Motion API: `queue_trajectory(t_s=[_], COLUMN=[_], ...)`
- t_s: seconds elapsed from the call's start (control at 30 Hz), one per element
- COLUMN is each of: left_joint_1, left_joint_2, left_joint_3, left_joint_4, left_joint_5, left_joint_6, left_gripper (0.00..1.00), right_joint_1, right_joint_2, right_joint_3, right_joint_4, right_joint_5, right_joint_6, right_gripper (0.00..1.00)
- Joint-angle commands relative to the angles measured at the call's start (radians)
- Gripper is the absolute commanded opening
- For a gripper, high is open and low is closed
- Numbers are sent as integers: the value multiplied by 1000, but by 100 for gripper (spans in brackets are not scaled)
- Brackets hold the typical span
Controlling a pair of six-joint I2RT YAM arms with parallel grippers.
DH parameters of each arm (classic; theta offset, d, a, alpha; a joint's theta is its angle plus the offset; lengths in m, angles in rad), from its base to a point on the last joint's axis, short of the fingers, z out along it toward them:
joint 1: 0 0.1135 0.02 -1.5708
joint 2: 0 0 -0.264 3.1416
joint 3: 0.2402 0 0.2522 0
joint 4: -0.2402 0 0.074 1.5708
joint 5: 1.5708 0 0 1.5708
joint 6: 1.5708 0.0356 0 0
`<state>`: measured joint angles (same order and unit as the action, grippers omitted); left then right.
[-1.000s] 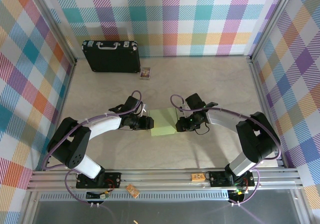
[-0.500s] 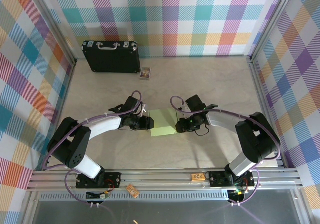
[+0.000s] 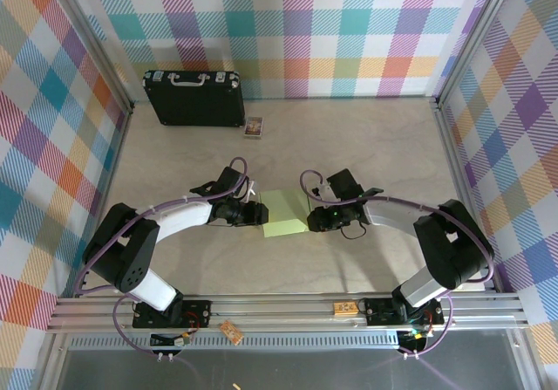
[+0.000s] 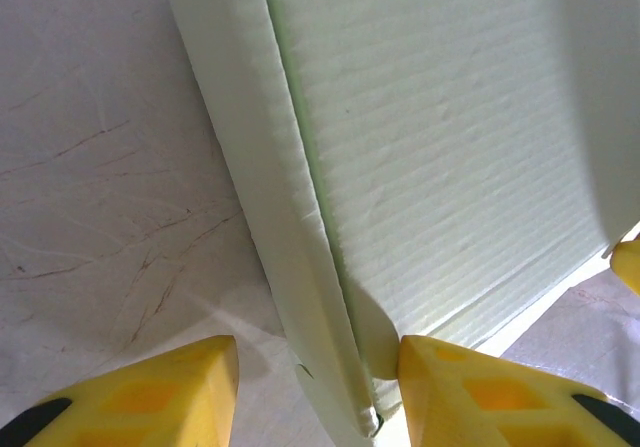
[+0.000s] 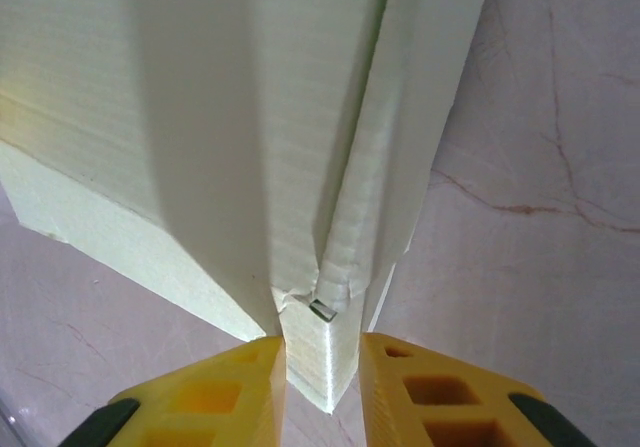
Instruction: Fold the paper box
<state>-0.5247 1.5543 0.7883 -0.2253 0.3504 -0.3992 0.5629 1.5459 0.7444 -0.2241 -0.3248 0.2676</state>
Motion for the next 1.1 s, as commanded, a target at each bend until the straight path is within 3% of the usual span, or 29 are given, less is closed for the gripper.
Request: queue_trajectory(t_s=[0.0,0.5,0.8,1.07], left_joint_1=[7,9,14,14], left_joint_2=[43,62,74,74], left_joint_3=[-15,-14,-14,-15], left_joint_4=[-62,-16,-9,-12], left_joint_5=[-47,-35,-26,-25], left_joint_6=[15,12,11,11], left_gripper=[46,45,45,44], right_joint_1=[3,3,2,2], right_joint_2=[-13,0,-235,-260], right_joint_3=[-25,-42,-106,-109], right_joint_4=[42,68,112,86], right_joint_5=[40,53,85,66], right_joint_6=[-25,-28,-41,-42], right_gripper=[28,31,49,48])
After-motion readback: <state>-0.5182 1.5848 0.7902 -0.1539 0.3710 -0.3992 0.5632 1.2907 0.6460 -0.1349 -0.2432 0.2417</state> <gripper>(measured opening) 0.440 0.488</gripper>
